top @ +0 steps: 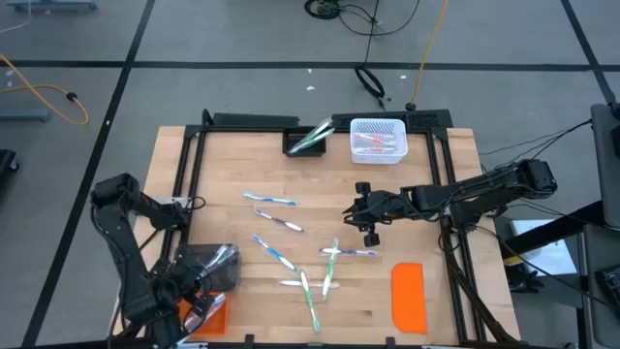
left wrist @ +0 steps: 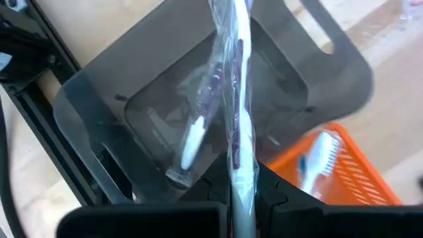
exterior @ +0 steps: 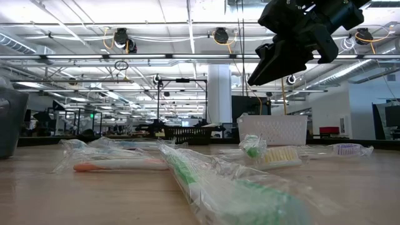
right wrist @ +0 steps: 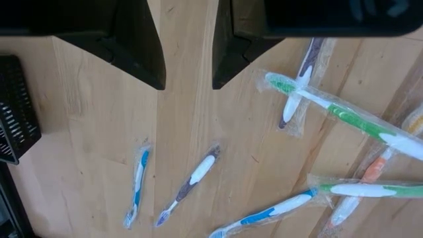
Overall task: Pick & Place Toothbrushes
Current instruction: Put the violet toothbrush into the transparent bin, then put the blue toothbrush into the orange bin
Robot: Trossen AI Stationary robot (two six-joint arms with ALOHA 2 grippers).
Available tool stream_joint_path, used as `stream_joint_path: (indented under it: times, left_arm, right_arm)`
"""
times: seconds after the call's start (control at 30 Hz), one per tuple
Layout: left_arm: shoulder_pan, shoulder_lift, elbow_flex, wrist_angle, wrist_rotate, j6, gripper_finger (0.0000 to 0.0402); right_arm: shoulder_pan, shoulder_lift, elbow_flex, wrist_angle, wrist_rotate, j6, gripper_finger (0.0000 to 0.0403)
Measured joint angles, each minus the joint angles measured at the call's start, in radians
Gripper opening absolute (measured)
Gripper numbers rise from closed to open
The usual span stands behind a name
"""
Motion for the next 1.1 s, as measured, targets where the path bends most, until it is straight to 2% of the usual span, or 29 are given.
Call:
stream_joint_path:
  times: [0.27,0.47,0.6,0.77,0.9,1.1]
  left_arm:
    - [0.000,0.000,-0.071,0.041,0.011,-0.010,0.0097]
    - [0.000,0.000,-0.076,0.037,0.012,-0.015,0.0165]
    - [0.000,0.000,-0.076,0.029,0.011,-0.015,0.0195]
    - [0.000,0.000,-0.076,0.027,-0.021,-0.008,0.0203]
    - [0.000,0.000,-0.076,0.014,-0.127,-0.008,0.0195]
    - [0.018,-0.001,-0.076,-0.001,-0.270,-0.008,0.0177]
  right_arm:
    - [0.000,0.000,0.000,0.000,0.000,0.000,0.0116]
    - [0.000,0.000,-0.001,0.000,0.000,0.001,0.0116]
    - [0.000,0.000,-0.001,0.000,-0.001,0.008,0.0116]
    - [0.000,0.008,-0.001,0.050,-0.028,0.051,0.0116]
    - [-0.001,0.049,-0.001,0.150,-0.128,0.060,0.0116]
    - [-0.010,0.187,-0.001,0.362,-0.131,0.058,0.0116]
